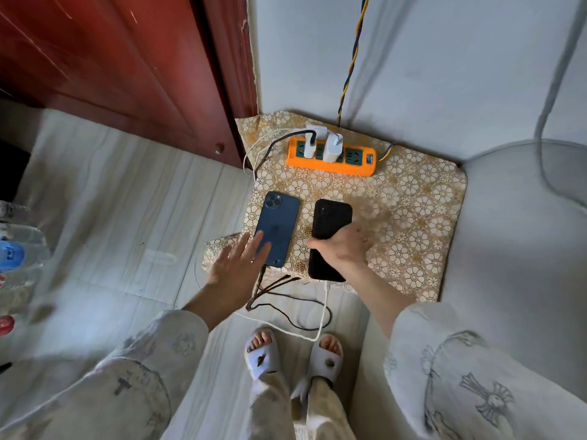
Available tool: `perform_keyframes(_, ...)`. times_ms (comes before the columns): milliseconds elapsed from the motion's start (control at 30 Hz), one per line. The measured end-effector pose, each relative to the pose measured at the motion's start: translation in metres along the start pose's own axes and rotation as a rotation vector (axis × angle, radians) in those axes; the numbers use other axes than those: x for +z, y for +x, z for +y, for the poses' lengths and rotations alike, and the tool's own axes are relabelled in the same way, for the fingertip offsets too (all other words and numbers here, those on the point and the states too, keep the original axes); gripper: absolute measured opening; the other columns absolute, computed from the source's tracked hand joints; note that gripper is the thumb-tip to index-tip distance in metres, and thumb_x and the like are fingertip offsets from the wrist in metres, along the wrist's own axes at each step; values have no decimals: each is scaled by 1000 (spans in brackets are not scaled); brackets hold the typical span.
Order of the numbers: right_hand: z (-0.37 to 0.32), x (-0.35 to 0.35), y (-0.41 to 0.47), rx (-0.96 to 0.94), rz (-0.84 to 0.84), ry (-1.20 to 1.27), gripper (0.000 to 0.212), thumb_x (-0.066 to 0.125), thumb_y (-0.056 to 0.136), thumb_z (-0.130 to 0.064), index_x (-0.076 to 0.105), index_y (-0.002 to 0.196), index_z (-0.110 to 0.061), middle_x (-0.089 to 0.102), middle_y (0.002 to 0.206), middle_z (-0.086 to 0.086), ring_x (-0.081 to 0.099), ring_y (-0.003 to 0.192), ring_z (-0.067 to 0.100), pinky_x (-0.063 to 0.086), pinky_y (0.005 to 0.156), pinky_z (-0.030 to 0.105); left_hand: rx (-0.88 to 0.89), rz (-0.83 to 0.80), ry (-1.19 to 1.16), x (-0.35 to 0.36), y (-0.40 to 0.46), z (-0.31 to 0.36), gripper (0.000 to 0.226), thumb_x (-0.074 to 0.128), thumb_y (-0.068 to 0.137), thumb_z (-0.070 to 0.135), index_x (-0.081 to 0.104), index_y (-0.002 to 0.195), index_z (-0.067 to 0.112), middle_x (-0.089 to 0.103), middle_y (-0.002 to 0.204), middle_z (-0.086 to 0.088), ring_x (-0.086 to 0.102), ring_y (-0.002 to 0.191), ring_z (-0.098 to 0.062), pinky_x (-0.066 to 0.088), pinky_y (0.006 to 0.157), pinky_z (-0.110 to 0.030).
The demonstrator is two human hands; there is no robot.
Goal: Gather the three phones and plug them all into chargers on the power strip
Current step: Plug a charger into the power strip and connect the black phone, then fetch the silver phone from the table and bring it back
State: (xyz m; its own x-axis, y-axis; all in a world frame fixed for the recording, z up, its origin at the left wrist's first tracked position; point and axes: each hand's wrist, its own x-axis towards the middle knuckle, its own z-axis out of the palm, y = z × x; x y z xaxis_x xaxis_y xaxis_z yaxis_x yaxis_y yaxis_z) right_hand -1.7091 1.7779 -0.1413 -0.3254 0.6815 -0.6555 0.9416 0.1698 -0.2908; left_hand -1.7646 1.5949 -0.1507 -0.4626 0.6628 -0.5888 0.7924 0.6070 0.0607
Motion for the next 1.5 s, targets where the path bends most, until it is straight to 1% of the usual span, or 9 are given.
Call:
perform_keyframes(200, -11, 39, 22, -1, 121, -56, 104, 75, 63, -49, 20, 134, 2, 27, 138, 17, 26, 127, 37, 41, 91, 54, 40, 25, 1, 35, 22, 7, 78, 43, 86, 9, -11, 142, 8, -19, 153, -14, -10, 143, -29, 7, 116, -46)
perform_keyframes(333, -11, 52, 22, 4, 119, -74, 107, 72, 67, -50, 13, 138, 5, 20, 143, 19, 22, 130, 39, 40, 94, 55, 75, 18, -105, 38, 25, 3, 79, 44, 86, 6, -10, 143, 8, -19, 153, -14, -12, 143, -29, 5, 117, -43)
perform_keyframes(533, -11, 50, 18, -28, 99, -86, 82, 68, 78, -36, 24, 135, 5, 22, 143, 24, 20, 134, 40, 31, 104, 45, 47, -1, -343, 34, 25, 11, 78, 38, 81, -5, -8, 143, 6, -22, 152, -14, -19, 141, -30, 10, 118, -37)
perform_keyframes(733, -7, 49, 20, -44, 92, -25, 63, 66, 81, -26, 37, 129, 2, 32, 137, 24, 31, 128, 38, 30, 106, 41, -20, 42, -410, 34, 29, 25, 79, 36, 77, -8, -7, 142, 3, -23, 152, -17, -22, 139, -34, -6, 115, -40)
perform_keyframes(900, 3, 37, 24, -112, 5, 19, 42, 57, 87, -27, 49, 119, -2, 45, 125, 21, 49, 114, 35, 41, 100, 39, -19, 54, -375, 40, 33, 24, 81, 37, 76, -5, -9, 142, 5, -22, 152, -16, -21, 140, -32, -6, 115, -40)
perform_keyframes(1067, 1, 10, -7, -174, -208, -36, 61, 50, 91, -30, 25, 142, -7, 32, 146, 15, 37, 132, 30, 29, 111, 38, 1, 8, -377, 21, 14, 5, 79, 39, 83, 2, -8, 144, 19, -14, 155, -6, -14, 143, -24, 0, 117, -41)
perform_keyframes(1233, -8, -31, -82, -261, -349, -41, 53, 46, 92, -32, 34, 139, -8, 47, 139, 10, 48, 123, 21, 37, 97, 25, -114, 113, -510, -17, -61, -13, 63, 38, 93, 22, 2, 145, 19, -3, 156, -7, -3, 144, -22, 4, 119, -36)
perform_keyframes(1333, -19, -55, -137, -402, -433, -54, 47, 48, 92, -32, 42, 133, -10, 57, 129, 7, 57, 99, 11, 41, 79, 15, -231, 218, -658, -42, -121, -16, 57, 41, 93, 24, 15, 144, 15, 15, 155, -10, 10, 144, -23, 12, 117, -33)
perform_keyframes(1500, -54, -89, -222, -650, -512, -127, 41, 49, 90, -36, 49, 127, -18, 61, 119, 2, 56, 91, 6, 38, 64, 6, -481, 445, -853, -74, -235, -14, 48, 48, 91, 22, 35, 137, 13, 40, 144, -8, 41, 130, -26, 30, 107, -31)
